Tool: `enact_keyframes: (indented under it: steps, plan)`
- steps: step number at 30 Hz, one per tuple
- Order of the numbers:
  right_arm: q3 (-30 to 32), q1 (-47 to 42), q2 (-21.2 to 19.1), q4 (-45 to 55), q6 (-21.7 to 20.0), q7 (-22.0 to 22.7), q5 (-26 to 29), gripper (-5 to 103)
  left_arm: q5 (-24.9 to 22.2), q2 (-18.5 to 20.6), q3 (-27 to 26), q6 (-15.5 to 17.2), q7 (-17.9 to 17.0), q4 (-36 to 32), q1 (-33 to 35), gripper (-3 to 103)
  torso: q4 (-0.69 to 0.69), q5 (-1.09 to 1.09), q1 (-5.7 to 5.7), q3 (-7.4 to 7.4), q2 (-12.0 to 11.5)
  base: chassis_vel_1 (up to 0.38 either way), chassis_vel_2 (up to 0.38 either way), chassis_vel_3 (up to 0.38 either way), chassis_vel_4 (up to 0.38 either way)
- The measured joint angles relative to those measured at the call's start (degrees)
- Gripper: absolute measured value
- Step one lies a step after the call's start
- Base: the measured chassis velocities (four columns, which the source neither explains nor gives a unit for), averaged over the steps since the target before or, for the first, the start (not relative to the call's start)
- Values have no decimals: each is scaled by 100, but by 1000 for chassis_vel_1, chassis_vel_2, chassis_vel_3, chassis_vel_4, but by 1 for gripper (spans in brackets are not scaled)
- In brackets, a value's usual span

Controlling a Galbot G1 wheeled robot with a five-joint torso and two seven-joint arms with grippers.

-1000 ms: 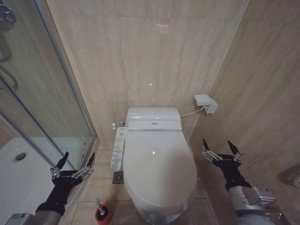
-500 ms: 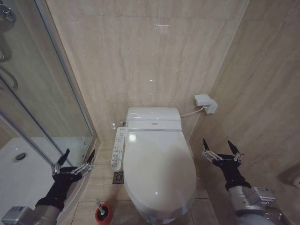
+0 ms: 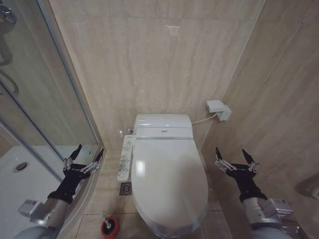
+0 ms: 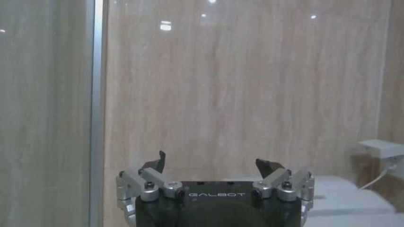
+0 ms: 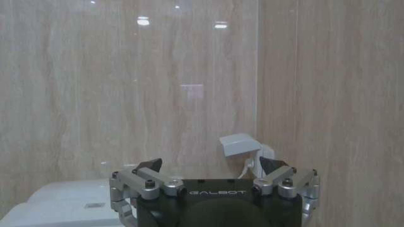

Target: Open the toilet lid, clean the toilet bowl with a toilet brush, close the toilet lid, and flush.

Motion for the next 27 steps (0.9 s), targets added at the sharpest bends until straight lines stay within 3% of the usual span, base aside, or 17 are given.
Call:
enact_keyframes:
  steps: [11, 15, 27]
  plan:
    - [0, 1, 0, 0, 0, 0, 0, 100, -510, 883, 315, -181, 78, 1445, -1255, 94, -3, -1, 0, 0, 0, 0, 0, 0, 0]
    - [0, 0, 0, 0, 0, 0, 0, 100, -643, 1171, 748, -313, 69, 2311, -2028, 94, -2, 0, 0, 0, 0, 0, 0, 0, 0]
    - [0, 1, 0, 0, 0, 1, -1, 100, -511, 1231, 2293, -687, 194, 4243, -3981, 94, -2, 1, 0, 0, 0, 0, 0, 0, 0]
